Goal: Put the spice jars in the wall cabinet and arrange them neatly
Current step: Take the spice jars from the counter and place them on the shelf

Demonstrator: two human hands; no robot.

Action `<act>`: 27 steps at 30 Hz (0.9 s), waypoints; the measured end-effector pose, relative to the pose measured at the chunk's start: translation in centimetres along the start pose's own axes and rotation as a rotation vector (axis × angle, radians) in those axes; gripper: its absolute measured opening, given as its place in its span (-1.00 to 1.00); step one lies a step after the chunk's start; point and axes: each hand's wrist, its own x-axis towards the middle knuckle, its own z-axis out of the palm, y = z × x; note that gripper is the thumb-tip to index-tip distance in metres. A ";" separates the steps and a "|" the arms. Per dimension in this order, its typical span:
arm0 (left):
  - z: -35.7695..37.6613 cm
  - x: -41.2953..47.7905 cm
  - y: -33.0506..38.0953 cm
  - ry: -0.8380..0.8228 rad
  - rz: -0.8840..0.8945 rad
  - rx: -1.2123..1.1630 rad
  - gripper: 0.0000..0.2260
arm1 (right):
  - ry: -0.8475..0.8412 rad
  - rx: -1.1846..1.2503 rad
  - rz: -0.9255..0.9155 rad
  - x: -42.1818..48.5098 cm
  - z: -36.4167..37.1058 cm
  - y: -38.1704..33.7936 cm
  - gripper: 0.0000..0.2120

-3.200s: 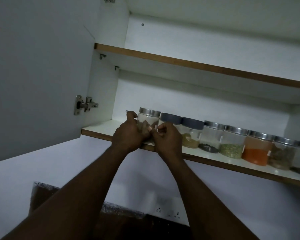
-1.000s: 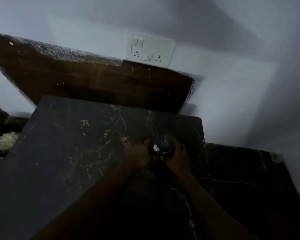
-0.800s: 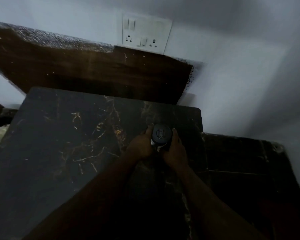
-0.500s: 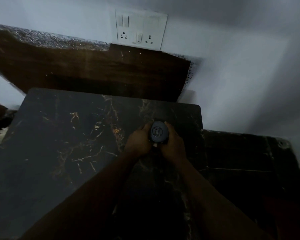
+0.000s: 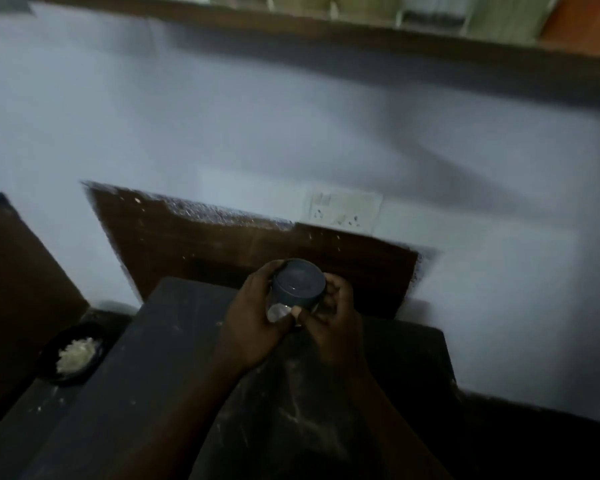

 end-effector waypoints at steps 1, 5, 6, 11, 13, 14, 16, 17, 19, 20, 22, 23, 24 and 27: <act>-1.9 0.6 0.8 0.048 0.019 -0.012 -0.33 | -0.008 0.035 -0.038 0.4 1.0 -1.9 -0.33; -9.8 3.3 4.3 0.221 0.123 -0.003 -0.37 | -0.013 0.104 -0.250 2.1 4.6 -10.8 -0.33; -11.8 4.2 5.4 0.267 0.166 -0.009 -0.37 | -0.014 0.115 -0.314 2.5 5.3 -13.4 -0.34; -19.6 8.1 11.1 0.466 0.398 0.010 -0.34 | 0.017 0.058 -0.606 4.8 7.3 -24.9 -0.37; -22.5 10.2 13.7 0.528 0.482 0.019 -0.36 | 0.043 0.044 -0.706 6.1 7.8 -29.3 -0.37; -23.7 11.4 14.9 0.549 0.508 0.015 -0.37 | 0.053 0.045 -0.739 6.8 8.0 -31.3 -0.37; -26.2 13.9 17.0 0.583 0.539 0.025 -0.39 | 0.057 0.059 -0.779 8.4 8.5 -35.3 -0.39; -27.2 15.2 17.7 0.588 0.536 0.034 -0.40 | 0.058 0.051 -0.785 9.4 8.8 -37.0 -0.41; -28.7 17.8 18.6 0.572 0.503 0.038 -0.39 | 0.069 -0.016 -0.764 11.5 9.5 -39.7 -0.42; -29.2 19.0 18.7 0.559 0.485 0.044 -0.36 | 0.072 -0.052 -0.742 12.6 9.9 -40.6 -0.42; -29.8 21.2 18.4 0.538 0.452 0.082 -0.32 | 0.067 -0.113 -0.683 14.8 10.5 -41.6 -0.41; -29.9 22.2 18.0 0.528 0.434 0.101 -0.30 | 0.061 -0.146 -0.659 15.8 10.9 -41.7 -0.41; -29.9 23.0 17.5 0.514 0.412 0.115 -0.29 | 0.055 -0.183 -0.647 16.7 11.1 -41.6 -0.43; -29.6 25.1 15.5 0.496 0.333 0.177 -0.34 | 0.079 -0.272 -0.639 18.7 11.9 -40.8 -0.48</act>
